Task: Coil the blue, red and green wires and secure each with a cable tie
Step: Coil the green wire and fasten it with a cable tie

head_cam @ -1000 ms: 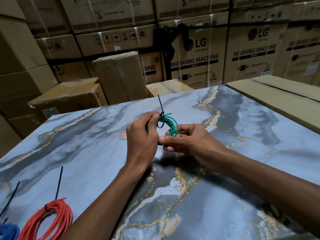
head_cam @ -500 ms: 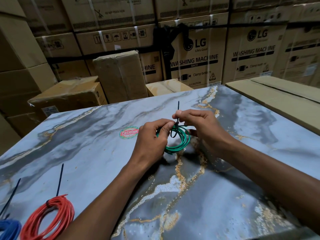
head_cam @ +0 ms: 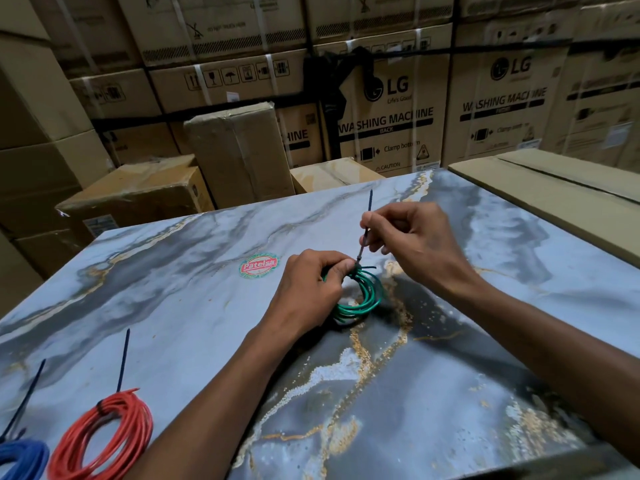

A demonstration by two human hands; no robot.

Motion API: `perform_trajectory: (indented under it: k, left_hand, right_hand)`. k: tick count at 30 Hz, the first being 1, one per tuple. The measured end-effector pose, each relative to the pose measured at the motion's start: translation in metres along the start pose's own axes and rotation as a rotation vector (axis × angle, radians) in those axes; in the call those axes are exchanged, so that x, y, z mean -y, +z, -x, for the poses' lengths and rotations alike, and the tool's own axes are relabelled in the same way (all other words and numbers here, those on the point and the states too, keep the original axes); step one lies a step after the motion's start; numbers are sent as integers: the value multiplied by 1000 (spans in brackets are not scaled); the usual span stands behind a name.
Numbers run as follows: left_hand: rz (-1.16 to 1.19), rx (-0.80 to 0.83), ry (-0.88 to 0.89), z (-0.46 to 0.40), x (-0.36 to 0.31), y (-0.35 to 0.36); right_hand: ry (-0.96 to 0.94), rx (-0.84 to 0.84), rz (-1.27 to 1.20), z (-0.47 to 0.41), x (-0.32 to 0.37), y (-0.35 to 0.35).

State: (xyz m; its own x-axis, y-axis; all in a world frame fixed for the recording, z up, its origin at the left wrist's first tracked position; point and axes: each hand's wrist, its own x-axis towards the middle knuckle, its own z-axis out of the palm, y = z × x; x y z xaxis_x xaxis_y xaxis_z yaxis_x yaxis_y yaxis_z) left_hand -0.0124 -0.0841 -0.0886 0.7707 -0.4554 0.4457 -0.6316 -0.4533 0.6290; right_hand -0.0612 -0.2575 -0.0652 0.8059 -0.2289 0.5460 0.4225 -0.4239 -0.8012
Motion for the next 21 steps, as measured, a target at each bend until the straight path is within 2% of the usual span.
perform_trajectory:
  k: [3,6,9,12,16,18,21]
  left_hand:
    - [7,6,-71,-1,4,-2]
    - [191,-11,-197,-2,8,-5]
    - [240,-40,-159,-2,9,-6]
    - [145,-17,-63,-1,10,-3]
    - [119,-47,-71,-2,17,-2]
    - [133,-49,-69,-2,15,-3]
    - [133,-37,-32,0,10,-4]
  right_hand:
    - [86,110,-199,5,4,4]
    - [246,257,-427,11,3,9]
    - [359,338,-544,9,1,9]
    - [359,259,-527,4,2,6]
    - [394,93,-504,1,-5,6]
    - [416,132,-487,2,-6,6]
    - [309,303,-263,6,-5,5]
